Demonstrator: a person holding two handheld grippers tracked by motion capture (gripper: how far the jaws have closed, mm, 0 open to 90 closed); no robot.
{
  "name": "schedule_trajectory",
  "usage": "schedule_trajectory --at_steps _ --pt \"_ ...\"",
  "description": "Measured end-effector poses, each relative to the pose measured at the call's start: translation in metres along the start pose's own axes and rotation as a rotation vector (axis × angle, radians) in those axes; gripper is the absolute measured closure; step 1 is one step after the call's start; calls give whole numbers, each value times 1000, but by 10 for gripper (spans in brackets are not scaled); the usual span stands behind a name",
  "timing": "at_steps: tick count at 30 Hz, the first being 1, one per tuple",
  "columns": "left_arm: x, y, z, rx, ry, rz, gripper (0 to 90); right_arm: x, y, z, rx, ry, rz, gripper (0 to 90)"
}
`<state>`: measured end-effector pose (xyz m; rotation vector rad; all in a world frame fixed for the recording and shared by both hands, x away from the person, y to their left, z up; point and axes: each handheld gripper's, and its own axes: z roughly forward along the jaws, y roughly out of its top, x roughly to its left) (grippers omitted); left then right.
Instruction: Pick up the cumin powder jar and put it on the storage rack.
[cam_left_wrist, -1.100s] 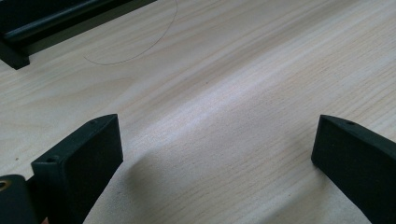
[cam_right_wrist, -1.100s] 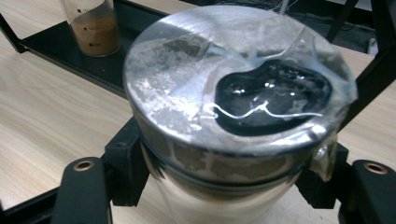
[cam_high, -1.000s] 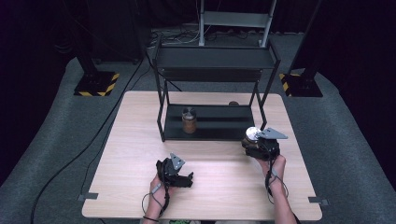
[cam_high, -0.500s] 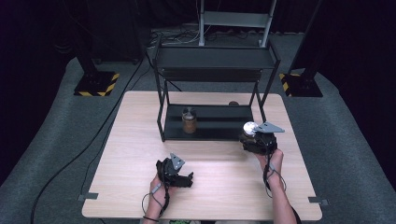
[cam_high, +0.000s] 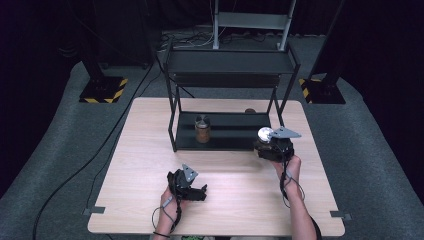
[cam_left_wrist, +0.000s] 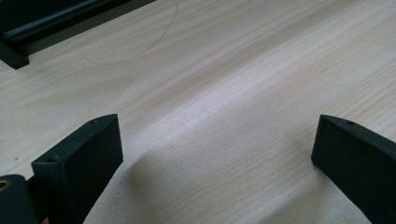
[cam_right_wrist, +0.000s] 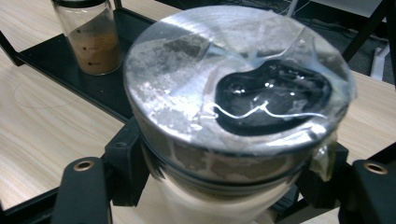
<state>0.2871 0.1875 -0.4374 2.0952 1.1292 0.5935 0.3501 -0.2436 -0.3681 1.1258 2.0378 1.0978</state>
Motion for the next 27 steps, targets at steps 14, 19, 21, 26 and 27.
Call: schedule_trajectory --at_steps 14,19,21,26,27 --pt "0 0 0 0 0 1 17 0 5 4 0 3 -8 301" --pt "0 0 0 0 1 1 17 0 7 5 -2 5 -8 301" --pt "0 0 0 0 1 1 17 0 7 6 -3 6 -10 301" --pt "0 0 0 0 0 1 17 0 9 7 -3 8 -9 301" --pt "0 0 0 0 1 1 17 0 10 8 -3 8 -11 301"
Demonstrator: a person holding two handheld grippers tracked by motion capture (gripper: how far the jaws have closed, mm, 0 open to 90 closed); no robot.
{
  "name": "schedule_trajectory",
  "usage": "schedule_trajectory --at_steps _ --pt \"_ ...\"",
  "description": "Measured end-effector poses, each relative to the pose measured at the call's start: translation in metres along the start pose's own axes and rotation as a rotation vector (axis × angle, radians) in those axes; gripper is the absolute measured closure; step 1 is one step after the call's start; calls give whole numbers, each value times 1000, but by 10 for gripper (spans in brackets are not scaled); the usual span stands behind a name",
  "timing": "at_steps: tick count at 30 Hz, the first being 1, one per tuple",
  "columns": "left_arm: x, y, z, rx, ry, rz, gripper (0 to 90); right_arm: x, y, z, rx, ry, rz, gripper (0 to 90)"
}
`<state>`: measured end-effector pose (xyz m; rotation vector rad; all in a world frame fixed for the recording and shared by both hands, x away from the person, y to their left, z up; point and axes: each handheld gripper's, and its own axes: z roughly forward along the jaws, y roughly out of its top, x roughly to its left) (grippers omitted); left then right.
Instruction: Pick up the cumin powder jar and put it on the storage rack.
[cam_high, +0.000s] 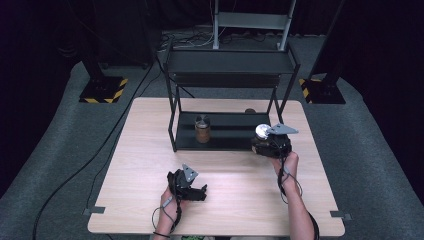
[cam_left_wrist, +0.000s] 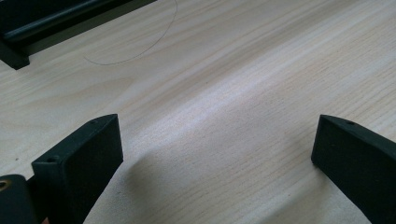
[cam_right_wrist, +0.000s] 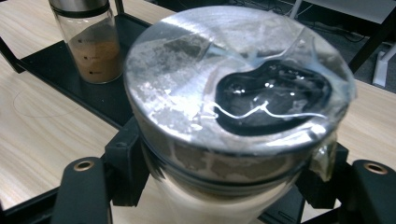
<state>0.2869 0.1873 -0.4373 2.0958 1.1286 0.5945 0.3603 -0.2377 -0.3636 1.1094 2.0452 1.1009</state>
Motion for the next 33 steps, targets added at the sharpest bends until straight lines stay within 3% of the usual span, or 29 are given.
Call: schedule_trajectory --at_steps 33 --pt "0 0 0 0 -2 0 18 0 13 13 10 1 -14 301"
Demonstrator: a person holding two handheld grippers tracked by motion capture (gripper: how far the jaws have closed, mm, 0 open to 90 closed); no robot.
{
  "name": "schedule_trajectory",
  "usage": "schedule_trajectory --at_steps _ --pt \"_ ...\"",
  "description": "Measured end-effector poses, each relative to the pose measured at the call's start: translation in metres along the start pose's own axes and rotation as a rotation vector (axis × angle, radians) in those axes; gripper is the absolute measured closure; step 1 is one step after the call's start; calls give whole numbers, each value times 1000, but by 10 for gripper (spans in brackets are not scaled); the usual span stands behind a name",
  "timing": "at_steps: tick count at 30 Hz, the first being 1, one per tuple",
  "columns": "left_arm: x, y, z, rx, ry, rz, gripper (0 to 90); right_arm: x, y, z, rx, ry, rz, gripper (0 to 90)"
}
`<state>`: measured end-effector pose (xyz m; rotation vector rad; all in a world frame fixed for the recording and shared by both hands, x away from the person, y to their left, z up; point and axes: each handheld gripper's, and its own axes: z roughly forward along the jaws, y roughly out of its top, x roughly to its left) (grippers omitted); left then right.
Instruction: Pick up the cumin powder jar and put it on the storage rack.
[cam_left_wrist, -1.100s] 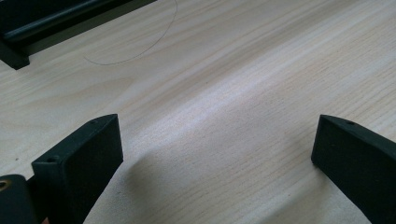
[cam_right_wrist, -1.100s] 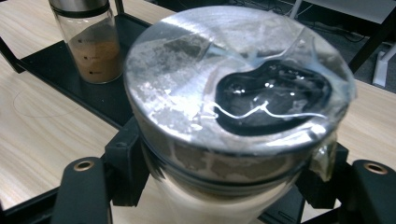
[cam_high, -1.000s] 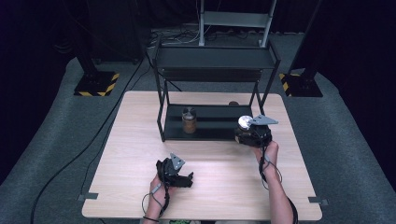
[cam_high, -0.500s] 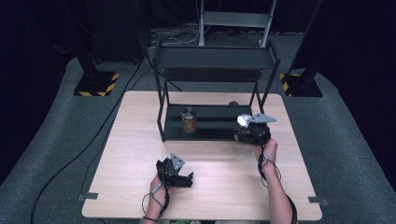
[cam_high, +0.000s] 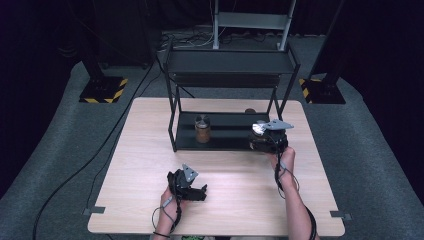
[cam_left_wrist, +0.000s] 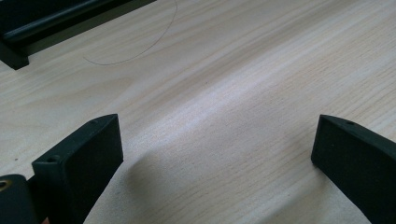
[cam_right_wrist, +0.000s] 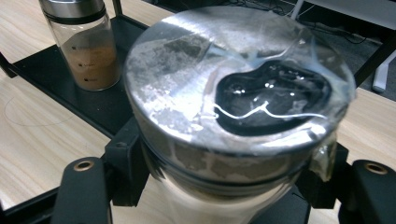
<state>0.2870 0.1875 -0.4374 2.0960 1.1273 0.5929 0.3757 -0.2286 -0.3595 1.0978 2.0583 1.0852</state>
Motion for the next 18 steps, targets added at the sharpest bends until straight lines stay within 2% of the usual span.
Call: schedule_trajectory --at_steps 18 --pt "0 0 0 0 -1 -1 18 -2 4 12 14 5 4 301"
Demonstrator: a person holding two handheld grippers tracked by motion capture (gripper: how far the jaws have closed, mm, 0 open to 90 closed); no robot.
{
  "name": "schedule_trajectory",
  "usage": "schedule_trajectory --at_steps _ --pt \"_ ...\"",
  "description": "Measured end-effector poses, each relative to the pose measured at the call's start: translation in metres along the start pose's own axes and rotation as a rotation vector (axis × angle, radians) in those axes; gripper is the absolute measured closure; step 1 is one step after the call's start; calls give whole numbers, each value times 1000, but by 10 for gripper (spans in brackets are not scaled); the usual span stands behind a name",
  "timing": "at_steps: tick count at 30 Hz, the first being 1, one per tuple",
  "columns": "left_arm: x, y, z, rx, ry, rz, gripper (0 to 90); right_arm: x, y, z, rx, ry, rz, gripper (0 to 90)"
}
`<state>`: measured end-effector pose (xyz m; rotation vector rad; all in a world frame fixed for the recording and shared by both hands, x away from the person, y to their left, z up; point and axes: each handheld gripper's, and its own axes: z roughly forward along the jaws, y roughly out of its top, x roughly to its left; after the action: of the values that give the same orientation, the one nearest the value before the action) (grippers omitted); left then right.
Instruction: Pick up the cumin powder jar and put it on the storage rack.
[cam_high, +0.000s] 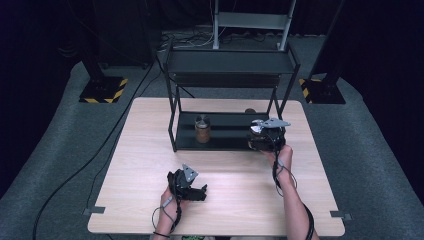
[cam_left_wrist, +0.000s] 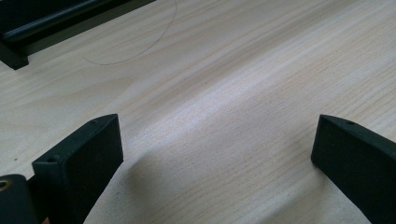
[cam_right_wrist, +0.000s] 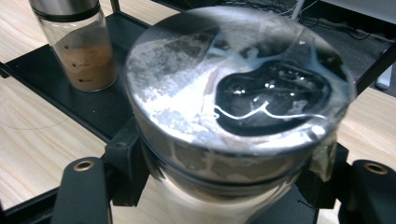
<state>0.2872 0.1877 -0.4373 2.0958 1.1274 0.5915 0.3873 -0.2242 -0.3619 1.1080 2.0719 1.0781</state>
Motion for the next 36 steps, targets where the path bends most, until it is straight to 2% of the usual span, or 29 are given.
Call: schedule_trajectory --at_steps 36 --pt "0 0 0 -1 1 2 19 -6 3 15 8 -6 19 301"
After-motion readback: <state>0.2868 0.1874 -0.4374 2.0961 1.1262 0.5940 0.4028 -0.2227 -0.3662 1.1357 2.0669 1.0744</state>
